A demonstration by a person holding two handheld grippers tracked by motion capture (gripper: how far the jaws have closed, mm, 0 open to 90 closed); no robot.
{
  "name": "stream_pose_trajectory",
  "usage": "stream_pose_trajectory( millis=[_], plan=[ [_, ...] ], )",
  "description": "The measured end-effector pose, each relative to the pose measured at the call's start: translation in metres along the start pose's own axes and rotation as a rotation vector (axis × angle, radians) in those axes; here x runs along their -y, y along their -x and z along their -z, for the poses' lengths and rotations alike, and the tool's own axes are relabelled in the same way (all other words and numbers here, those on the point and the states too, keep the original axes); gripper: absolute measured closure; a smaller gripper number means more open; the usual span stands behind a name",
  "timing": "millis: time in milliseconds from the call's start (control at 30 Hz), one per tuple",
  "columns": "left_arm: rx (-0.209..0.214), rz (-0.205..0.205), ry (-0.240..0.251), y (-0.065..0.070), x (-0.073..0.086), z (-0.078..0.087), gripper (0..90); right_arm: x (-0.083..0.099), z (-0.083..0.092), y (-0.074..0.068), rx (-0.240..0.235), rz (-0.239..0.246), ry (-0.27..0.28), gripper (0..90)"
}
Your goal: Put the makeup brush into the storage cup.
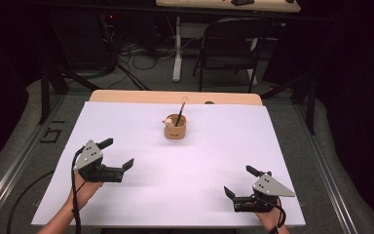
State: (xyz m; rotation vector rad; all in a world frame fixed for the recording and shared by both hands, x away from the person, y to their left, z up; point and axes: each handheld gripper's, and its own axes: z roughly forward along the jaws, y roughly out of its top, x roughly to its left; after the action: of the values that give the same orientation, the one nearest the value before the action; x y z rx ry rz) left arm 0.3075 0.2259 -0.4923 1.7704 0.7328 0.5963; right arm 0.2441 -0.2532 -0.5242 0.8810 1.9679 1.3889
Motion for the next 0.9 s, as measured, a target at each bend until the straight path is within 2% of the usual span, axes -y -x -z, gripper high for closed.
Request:
stream_pose_trajectory(
  millis=[333,433,633,900],
  plan=[
    [-0.020,-0.002,0.036,0.002,0.013,0.016,0.0,0.000,0.000,0.000,0.001,-0.001,0.002,0.0],
    [-0.030,-0.006,0.060,0.003,0.017,0.020,0.0,0.000,0.001,0.000,0.005,-0.002,-0.005,0.0],
    [-0.034,-0.015,0.106,0.009,0.026,0.023,0.0,0.000,0.001,-0.001,0.016,-0.007,0.007,0.0],
    [-0.052,-0.014,0.134,0.014,0.040,0.026,0.0,-0.001,0.001,-0.003,0.026,-0.017,0.017,0.0]
  ],
)
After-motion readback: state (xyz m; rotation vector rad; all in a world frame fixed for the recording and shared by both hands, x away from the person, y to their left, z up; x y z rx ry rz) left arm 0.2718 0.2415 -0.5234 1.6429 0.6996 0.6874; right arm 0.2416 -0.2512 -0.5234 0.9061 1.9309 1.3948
